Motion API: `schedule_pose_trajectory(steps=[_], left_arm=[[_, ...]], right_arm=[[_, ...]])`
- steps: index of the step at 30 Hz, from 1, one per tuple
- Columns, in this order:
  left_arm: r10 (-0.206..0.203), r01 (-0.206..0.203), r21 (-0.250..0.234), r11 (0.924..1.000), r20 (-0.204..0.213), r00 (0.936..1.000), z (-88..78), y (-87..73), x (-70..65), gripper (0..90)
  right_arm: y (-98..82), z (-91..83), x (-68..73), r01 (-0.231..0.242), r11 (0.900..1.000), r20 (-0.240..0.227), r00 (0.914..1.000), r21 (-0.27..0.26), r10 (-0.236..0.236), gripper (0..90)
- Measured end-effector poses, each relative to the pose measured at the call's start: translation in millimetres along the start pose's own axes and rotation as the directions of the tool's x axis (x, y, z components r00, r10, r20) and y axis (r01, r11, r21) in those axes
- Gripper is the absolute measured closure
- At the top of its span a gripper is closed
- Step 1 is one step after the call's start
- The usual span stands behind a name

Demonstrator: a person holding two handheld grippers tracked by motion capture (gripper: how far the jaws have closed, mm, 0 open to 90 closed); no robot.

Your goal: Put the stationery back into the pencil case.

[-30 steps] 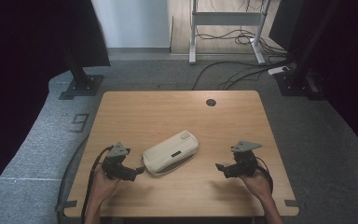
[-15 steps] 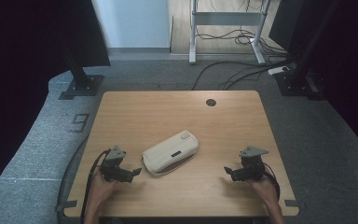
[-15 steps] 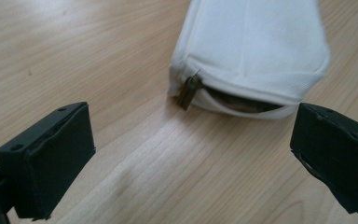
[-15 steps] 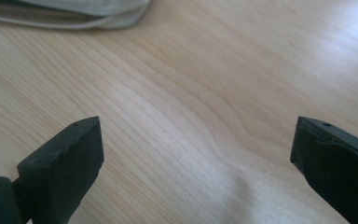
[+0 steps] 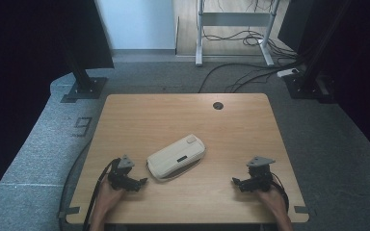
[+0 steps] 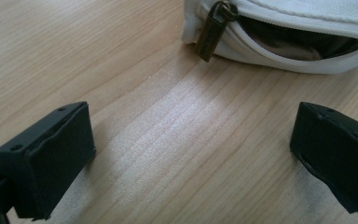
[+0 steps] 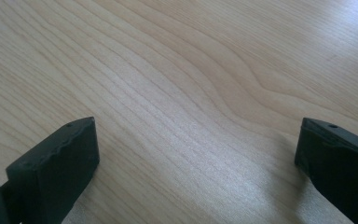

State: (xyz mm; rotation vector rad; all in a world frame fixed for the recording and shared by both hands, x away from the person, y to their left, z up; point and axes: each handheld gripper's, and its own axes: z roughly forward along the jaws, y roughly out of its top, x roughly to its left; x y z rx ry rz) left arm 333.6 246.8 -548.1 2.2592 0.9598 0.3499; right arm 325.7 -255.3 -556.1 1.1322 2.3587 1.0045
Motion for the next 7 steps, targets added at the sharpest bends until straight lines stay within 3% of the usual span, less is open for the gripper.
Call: schedule_pose_trajectory(steps=[7], left_arm=[[-0.021,0.021,0.0,0.9998,-0.02,0.9996,0.5,0.4,-2.7,0.0]], right_arm=[[-0.7,0.2,-0.3,-0.003,1.0,-0.005,1.0,0.006,0.003,0.0]])
